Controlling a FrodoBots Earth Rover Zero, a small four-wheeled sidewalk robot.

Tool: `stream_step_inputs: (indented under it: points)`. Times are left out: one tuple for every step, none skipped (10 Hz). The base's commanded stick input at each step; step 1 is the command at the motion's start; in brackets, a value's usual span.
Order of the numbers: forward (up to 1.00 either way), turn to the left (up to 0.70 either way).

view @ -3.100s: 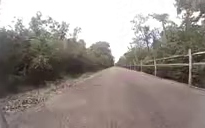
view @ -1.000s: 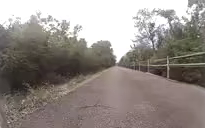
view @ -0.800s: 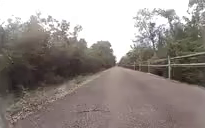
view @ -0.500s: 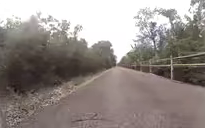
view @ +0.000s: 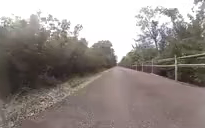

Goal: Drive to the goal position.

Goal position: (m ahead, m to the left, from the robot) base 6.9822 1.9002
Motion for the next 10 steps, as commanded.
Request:
stream_step_inputs:
  points:
    - [0.70, 0.00]
    - [0.70, 0.00]
    - [0.70, 0.00]
    - [0.70, 0.00]
    - [0.70, 0.00]
    - [0.70, 0.00]
    - [0.70, 0.00]
    - [0.70, 0.00]
    - [0.70, 0.00]
    - [0.70, 0.00]
